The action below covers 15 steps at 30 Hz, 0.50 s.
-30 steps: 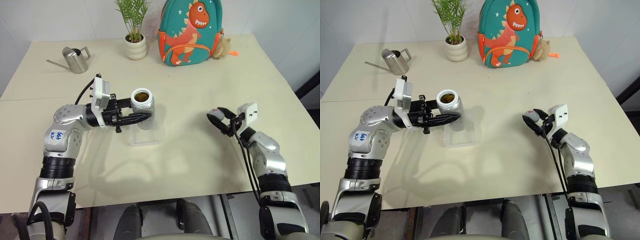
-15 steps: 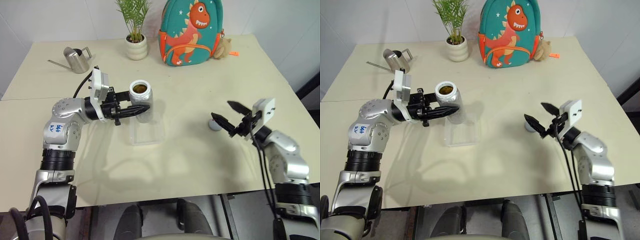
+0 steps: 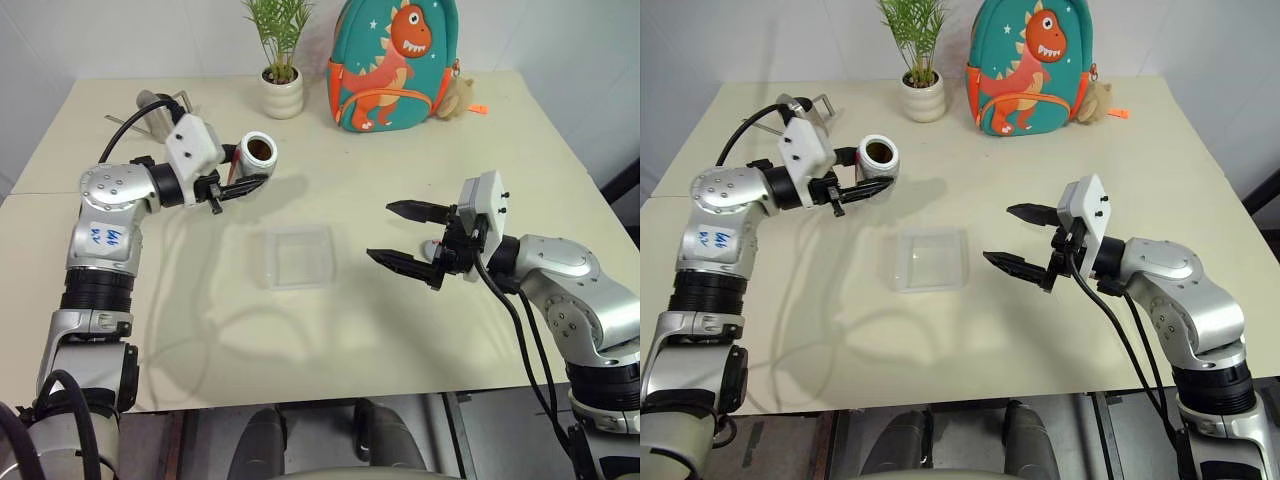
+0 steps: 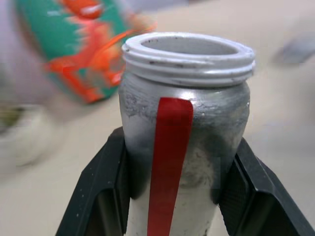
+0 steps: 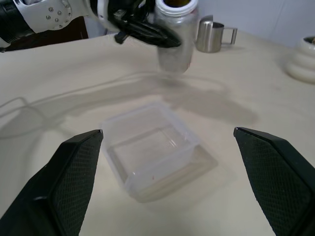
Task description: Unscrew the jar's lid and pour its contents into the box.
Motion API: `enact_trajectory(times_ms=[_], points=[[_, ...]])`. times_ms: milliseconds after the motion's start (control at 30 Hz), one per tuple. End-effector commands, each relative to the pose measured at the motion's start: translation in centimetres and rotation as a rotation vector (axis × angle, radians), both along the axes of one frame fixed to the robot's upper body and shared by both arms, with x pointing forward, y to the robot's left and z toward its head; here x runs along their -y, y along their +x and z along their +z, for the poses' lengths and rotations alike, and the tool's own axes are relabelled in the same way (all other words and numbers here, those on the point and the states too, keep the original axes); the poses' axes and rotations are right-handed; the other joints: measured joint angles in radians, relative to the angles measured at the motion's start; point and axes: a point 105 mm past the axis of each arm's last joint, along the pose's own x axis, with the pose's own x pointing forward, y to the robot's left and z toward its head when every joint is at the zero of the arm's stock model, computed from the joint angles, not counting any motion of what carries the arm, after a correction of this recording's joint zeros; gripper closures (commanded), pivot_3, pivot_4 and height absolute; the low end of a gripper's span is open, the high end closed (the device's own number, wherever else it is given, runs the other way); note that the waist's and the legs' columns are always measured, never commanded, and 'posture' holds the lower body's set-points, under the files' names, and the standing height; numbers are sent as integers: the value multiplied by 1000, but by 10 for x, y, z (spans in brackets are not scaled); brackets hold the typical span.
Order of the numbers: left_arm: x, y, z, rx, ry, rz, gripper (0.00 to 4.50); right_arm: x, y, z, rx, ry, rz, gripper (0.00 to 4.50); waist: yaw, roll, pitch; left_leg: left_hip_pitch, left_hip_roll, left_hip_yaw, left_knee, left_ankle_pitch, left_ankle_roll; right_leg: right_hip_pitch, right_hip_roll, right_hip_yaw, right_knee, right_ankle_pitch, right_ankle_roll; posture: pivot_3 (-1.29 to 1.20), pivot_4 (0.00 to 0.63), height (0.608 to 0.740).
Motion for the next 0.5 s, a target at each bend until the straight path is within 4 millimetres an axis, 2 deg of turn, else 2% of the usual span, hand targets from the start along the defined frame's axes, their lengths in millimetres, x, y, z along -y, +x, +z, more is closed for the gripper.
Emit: enact_trajectory(times_ms=[33, 333, 400, 500], points=[[10, -3, 23, 407, 158, 48, 2623, -1, -2, 7, 38, 15, -2, 16, 3, 0, 0, 0, 0, 0, 0, 0, 0, 0, 0, 0, 0, 0, 0, 0, 150, 740], [36, -15, 16, 985, 489, -77, 2623, -5, 2, 6, 37, 36, -7, 16, 4, 0, 0, 0, 0, 2, 0, 0, 0, 0, 0, 0, 0, 1, 1, 0, 150, 740], [43, -19, 17, 1200, 607, -122, 2623, -7, 2, 5, 34, 42, -4, 16, 5, 0, 0, 0, 0, 2, 0, 0, 0, 0, 0, 1, 0, 2, 2, 0, 150, 740], [51, -23, 20, 1458, 676, -178, 2623, -9, 3, 4, 32, 50, -4, 16, 6, 0, 0, 0, 0, 3, 0, 0, -1, 0, 0, 1, -1, 2, 2, 0, 150, 740]])
